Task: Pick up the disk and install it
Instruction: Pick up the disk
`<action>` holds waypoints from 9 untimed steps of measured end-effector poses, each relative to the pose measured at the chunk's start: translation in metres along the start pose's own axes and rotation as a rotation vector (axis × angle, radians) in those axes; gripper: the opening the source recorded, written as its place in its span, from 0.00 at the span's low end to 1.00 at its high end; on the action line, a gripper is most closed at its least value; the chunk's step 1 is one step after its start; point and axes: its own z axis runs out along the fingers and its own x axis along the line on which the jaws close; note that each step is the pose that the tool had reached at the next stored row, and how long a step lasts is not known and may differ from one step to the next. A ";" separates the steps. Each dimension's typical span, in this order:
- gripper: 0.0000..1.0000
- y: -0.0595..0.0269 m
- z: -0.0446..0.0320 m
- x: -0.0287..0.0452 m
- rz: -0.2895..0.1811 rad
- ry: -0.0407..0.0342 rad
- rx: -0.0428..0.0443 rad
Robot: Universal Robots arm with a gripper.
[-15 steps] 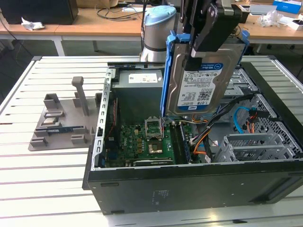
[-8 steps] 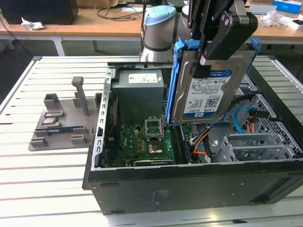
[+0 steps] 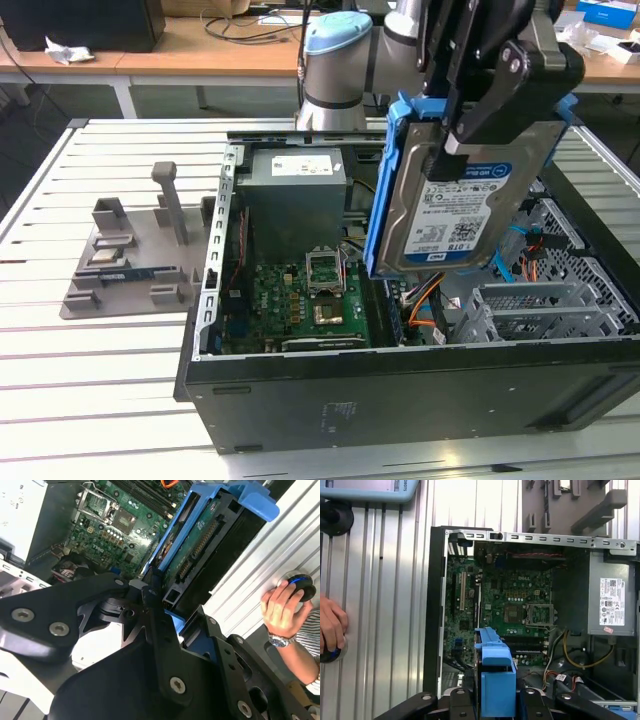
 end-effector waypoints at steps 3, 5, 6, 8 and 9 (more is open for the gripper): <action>0.37 -0.0050 0.0002 0.0050 0.000 -0.0029 0.0000; 0.37 -0.0067 0.0006 0.0065 0.002 -0.0125 0.0005; 0.37 -0.0071 0.0007 0.0066 0.004 -0.0171 0.0006; 0.37 -0.0077 0.0009 0.0067 0.010 -0.0267 0.0012; 0.37 -0.0084 0.0010 0.0067 0.014 -0.0284 0.0015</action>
